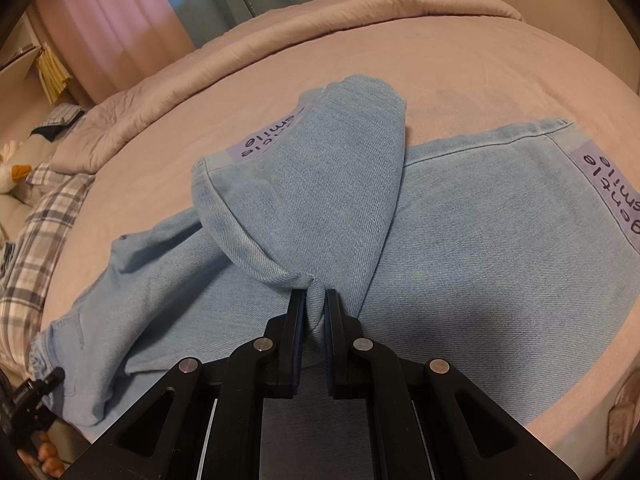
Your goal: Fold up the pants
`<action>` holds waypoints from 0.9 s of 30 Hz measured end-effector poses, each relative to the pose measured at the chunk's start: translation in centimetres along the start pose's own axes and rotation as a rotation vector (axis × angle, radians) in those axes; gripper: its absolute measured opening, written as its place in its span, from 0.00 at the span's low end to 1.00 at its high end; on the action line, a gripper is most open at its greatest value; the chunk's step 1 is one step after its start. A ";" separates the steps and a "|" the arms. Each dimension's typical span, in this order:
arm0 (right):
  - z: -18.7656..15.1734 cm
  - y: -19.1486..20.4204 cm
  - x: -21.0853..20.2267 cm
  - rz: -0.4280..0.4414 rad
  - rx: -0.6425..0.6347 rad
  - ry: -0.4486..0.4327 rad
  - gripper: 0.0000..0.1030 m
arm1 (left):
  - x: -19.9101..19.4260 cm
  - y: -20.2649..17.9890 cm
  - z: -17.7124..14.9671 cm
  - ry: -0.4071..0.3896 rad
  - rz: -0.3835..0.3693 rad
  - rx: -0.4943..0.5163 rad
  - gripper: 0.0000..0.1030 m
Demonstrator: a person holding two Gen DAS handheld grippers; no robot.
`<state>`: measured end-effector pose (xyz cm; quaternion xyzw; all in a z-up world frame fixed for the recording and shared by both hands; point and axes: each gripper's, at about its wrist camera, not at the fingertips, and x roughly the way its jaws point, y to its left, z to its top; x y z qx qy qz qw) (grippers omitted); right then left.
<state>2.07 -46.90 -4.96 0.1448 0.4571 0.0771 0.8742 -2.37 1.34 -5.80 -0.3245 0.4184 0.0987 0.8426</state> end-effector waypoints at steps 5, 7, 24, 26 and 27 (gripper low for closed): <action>0.0 0.1 0.0 -0.001 0.002 0.000 0.04 | 0.1 -0.1 0.0 -0.002 0.003 0.004 0.39; 0.0 0.2 0.0 -0.007 -0.004 0.004 0.04 | 0.1 -0.2 0.0 -0.001 0.003 0.017 0.41; 5.2 4.5 -4.1 -0.047 -0.174 -0.079 0.61 | 1.0 -1.6 -0.5 -0.024 0.043 0.099 0.53; 5.8 5.6 -3.1 -0.068 -0.213 -0.065 0.61 | 1.0 -1.5 -0.4 -0.022 0.037 0.105 0.53; 6.2 6.1 -2.5 -0.062 -0.223 -0.050 0.61 | 1.1 -1.5 -0.4 -0.020 0.034 0.108 0.53</action>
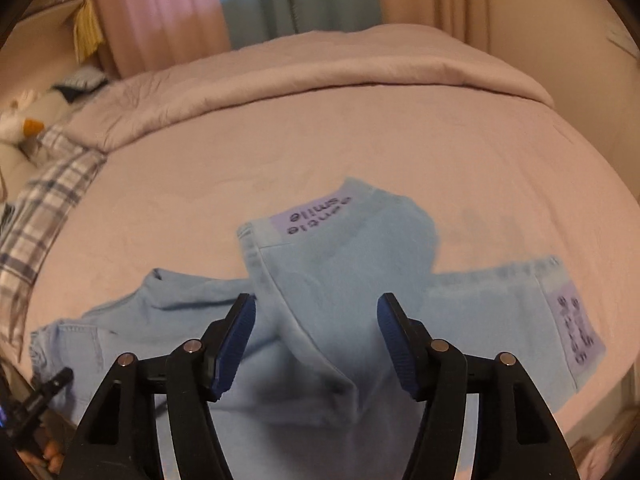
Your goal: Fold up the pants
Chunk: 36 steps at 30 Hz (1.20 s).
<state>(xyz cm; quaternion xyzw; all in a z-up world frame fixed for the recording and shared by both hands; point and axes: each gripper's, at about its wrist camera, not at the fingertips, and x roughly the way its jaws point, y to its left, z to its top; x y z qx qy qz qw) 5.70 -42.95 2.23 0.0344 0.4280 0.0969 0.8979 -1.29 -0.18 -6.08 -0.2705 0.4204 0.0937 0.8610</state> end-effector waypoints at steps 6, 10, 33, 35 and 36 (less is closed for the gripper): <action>1.3 2.6 4.7 0.006 -0.062 0.096 0.61 | -0.3 0.6 -0.1 0.006 -0.031 -0.022 0.53; 1.3 3.9 7.0 -0.011 -0.122 0.157 0.61 | -0.3 0.4 -0.1 0.007 -0.026 -0.011 0.54; -9.3 -19.1 -5.1 -0.101 0.605 -0.061 0.03 | -2.2 2.7 1.6 0.095 -0.182 -0.182 0.22; -11.3 -20.0 -3.8 -0.088 0.661 -0.013 0.03 | -2.8 2.4 1.9 0.083 -0.178 -0.166 0.19; -12.0 -20.2 -3.5 -0.080 0.676 -0.010 0.03 | -3.4 2.0 2.1 0.072 -0.186 -0.163 0.18</action>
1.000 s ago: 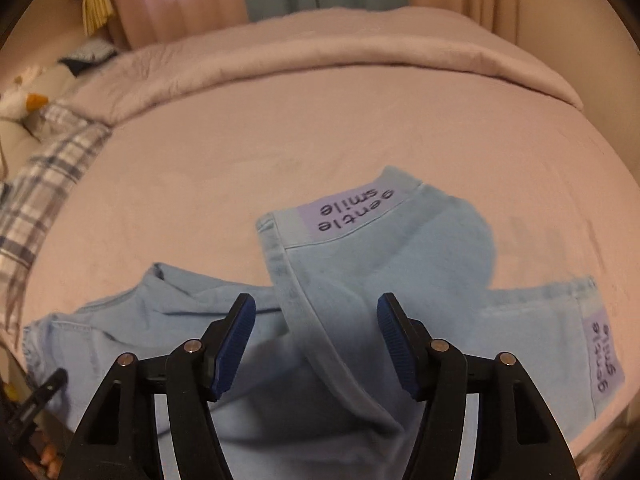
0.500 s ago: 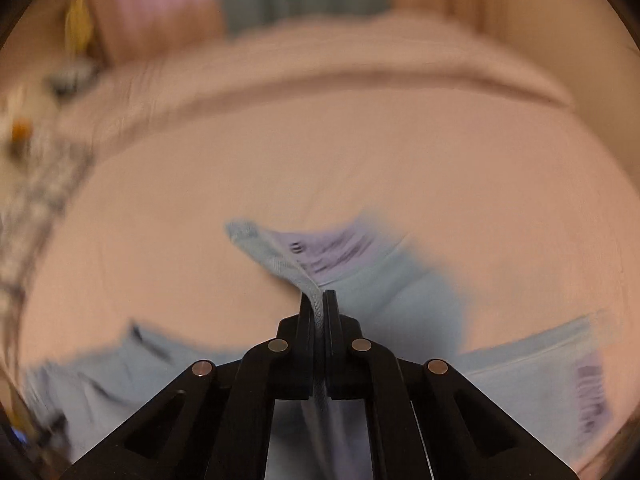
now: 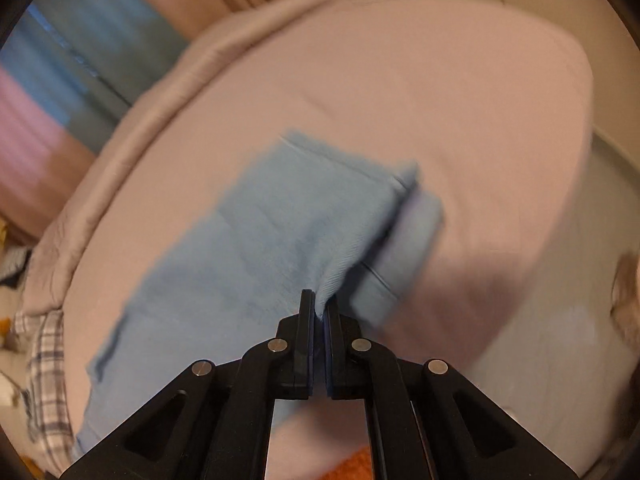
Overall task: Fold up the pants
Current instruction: 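Grasp the cuff with the right gripper while the left gripper holds the waistband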
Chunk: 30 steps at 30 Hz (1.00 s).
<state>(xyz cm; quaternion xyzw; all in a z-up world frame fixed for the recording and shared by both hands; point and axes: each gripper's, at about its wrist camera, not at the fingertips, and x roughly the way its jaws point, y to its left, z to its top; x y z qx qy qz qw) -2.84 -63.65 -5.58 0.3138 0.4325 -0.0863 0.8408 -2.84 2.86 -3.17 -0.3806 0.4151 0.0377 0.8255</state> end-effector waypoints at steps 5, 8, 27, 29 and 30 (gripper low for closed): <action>0.5 1.2 -1.7 0.007 -0.021 -0.062 0.03 | -2.7 -0.9 0.1 -0.026 -0.098 -0.024 0.17; 1.2 1.1 -3.0 0.034 -0.033 -0.103 0.03 | -2.8 -0.4 -0.1 -0.014 -0.062 -0.021 0.17; -0.2 -0.3 0.9 -0.018 0.042 -0.077 0.02 | 1.0 1.3 0.8 0.085 0.157 0.018 0.25; 0.0 0.0 0.8 -0.027 0.037 -0.084 0.02 | 1.0 1.2 0.8 0.083 0.161 0.020 0.25; 0.3 -0.1 0.8 -0.031 0.044 -0.087 0.02 | 1.0 1.2 0.7 0.079 0.164 0.023 0.25</action>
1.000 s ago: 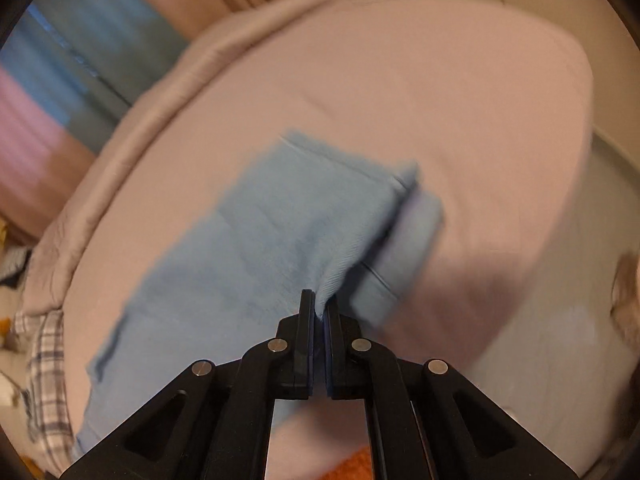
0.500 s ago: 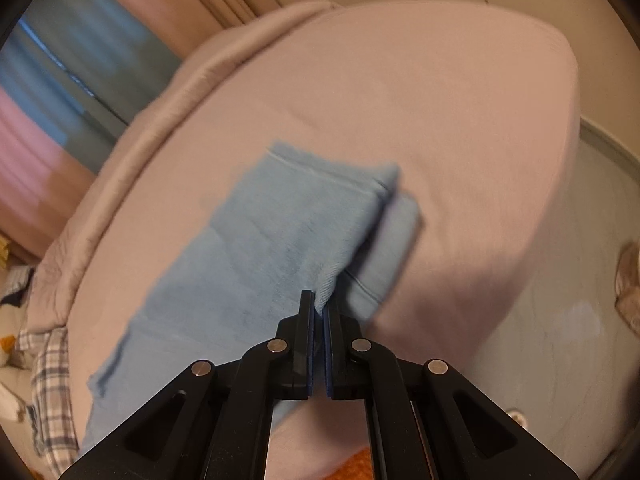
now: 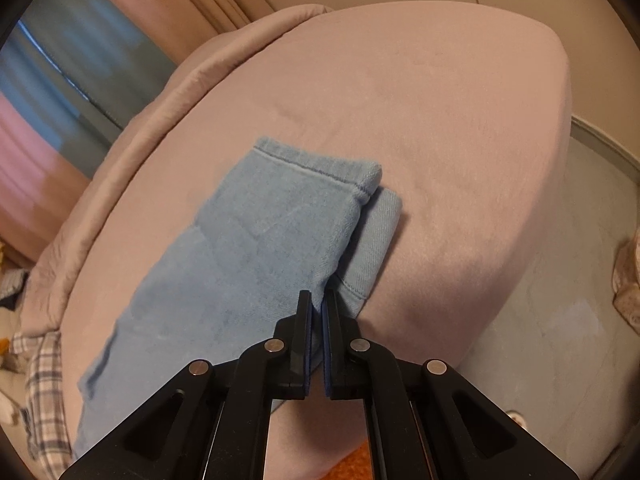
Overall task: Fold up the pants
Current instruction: 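Grasp the cuff with the right gripper while the left gripper holds the waistband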
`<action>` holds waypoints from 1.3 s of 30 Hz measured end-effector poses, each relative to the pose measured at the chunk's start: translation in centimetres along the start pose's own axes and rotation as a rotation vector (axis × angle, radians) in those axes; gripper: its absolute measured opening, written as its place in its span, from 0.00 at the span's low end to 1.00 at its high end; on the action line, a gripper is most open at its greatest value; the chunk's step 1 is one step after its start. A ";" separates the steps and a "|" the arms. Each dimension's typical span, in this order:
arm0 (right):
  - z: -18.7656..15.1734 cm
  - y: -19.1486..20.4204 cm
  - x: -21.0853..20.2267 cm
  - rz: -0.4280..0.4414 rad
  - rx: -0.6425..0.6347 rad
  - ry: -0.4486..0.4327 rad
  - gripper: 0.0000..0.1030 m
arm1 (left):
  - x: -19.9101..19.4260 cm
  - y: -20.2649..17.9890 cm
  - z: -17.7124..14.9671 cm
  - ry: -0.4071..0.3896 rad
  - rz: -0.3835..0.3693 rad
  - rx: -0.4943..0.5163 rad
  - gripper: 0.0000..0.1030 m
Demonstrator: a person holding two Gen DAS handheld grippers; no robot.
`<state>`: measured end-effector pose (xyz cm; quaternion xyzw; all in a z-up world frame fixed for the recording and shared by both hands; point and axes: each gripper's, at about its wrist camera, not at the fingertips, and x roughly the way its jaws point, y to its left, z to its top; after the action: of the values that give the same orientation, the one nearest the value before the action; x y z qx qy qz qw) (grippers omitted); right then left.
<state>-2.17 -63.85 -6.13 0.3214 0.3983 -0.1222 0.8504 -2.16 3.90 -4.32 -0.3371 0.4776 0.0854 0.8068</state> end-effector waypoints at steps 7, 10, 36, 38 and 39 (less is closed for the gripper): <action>1.4 -0.4 0.5 -0.013 0.024 -0.020 0.02 | -0.5 -0.8 -0.4 -0.037 0.012 0.031 0.20; 1.7 -0.3 -0.2 -0.037 0.003 -0.035 0.02 | -1.5 -1.4 -0.4 -0.060 0.011 0.053 0.19; 0.4 -1.0 -0.1 -0.065 -0.040 -0.051 0.01 | 1.5 -1.3 -1.0 -0.057 0.117 0.061 0.26; 0.6 -0.8 0.0 -0.074 -0.044 -0.049 0.01 | 1.4 -1.2 -1.0 -0.059 0.112 0.062 0.26; 0.6 -0.7 0.0 -0.077 -0.045 -0.050 0.01 | 1.3 -1.2 -1.0 -0.058 0.105 0.057 0.26</action>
<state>-2.13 -64.75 -6.17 0.2837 0.3917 -0.1540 0.8616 -1.68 2.13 -5.19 -0.2859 0.4733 0.1237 0.8240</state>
